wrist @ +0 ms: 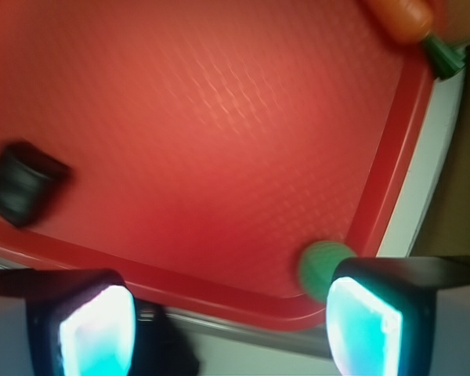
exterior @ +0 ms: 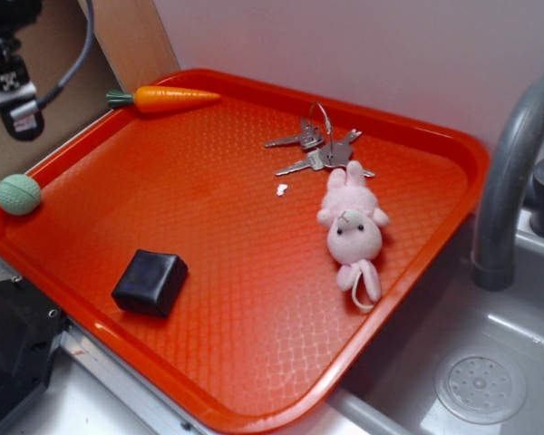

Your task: Grab the green ball.

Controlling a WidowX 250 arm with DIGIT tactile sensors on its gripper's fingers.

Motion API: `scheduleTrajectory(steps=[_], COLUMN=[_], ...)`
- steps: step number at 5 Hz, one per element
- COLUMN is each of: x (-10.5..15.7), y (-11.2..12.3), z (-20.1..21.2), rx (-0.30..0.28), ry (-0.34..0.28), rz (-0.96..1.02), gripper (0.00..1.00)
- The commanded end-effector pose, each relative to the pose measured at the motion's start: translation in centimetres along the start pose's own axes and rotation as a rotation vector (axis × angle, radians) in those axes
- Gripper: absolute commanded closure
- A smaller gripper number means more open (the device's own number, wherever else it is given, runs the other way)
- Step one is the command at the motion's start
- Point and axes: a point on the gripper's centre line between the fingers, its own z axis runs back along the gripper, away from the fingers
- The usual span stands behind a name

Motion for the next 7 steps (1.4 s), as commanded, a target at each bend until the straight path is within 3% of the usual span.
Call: scheduleTrajectory(steps=[1, 5, 6, 7], x=[-1.4, -1.4, -1.1, -2.0], y=[1.4, 1.4, 3.1, 4.9], z=[-3.1, -3.1, -5.4, -6.5], rx=[0.051, 0.051, 0.131, 0.154], ry=[-0.125, -0.125, -0.087, -0.039], rz=[-0.125, -0.125, -0.114, -0.106], gripper=[0.0, 0.0, 0.0, 0.0])
